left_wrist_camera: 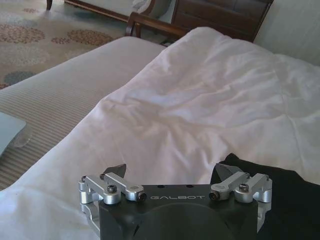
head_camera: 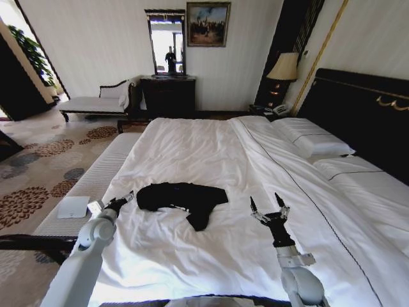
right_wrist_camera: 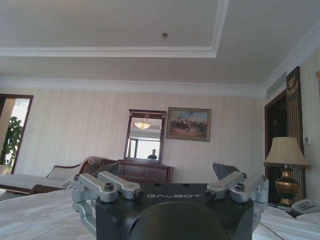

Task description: Fold the clothes on the bed.

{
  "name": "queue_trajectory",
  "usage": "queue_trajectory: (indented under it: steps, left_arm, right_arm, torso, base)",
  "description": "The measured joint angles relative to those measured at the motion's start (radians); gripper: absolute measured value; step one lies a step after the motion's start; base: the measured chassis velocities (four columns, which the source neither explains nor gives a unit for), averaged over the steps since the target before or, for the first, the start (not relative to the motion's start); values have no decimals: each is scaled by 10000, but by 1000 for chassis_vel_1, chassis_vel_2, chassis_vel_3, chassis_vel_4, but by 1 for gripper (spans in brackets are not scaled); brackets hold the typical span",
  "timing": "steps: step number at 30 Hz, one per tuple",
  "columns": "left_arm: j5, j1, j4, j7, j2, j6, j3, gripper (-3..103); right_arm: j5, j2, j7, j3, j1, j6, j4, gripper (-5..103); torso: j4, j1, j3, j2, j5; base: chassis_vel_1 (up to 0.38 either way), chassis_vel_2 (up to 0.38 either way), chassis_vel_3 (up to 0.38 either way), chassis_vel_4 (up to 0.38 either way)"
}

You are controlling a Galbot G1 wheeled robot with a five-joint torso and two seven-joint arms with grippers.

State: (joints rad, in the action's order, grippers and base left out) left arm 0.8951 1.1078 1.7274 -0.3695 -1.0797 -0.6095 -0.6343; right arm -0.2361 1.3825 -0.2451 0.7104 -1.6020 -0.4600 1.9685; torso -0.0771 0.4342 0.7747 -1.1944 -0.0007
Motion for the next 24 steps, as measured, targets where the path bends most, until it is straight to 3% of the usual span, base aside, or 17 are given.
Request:
queue_trajectory:
  steps: [2, 4, 8, 14, 24]
  left_arm:
    - [54, -224, -277, -1, 10, -139, 47, 100]
    - [203, -783, -941, -15, -27, -230, 293, 100]
    - [486, -1595, -1671, 26, -178, -283, 886, 100]
    - [910, -2730, -2629, 127, -574, -217, 1696, 100]
    - [949, -3085, -3117, 70, -1081, -110, 1979, 100]
  right_arm:
    - [-2, -53, 3, -67, 96, -3, -98, 100]
    - [3, -129, 5, -159, 261, -60, -287, 100]
    - [-12, -164, 6, -145, 298, -167, -429, 100]
    - [-57, -160, 12, -85, 343, -277, -556, 100]
    - [1, -62, 9, -113, 329, -326, -579, 100]
  torso:
    - [-1, 0, 0, 1, 0]
    - [14, -1, 0, 0, 1]
    - [0, 0, 0, 0, -1]
    - [0, 0, 0, 0, 1]
    - [1, -1, -1, 0, 1]
  base:
    - [0, 0, 0, 0]
    - [0, 0, 0, 0]
    - [0, 0, 0, 0]
    - [0, 0, 0, 0]
    - [0, 0, 0, 0]
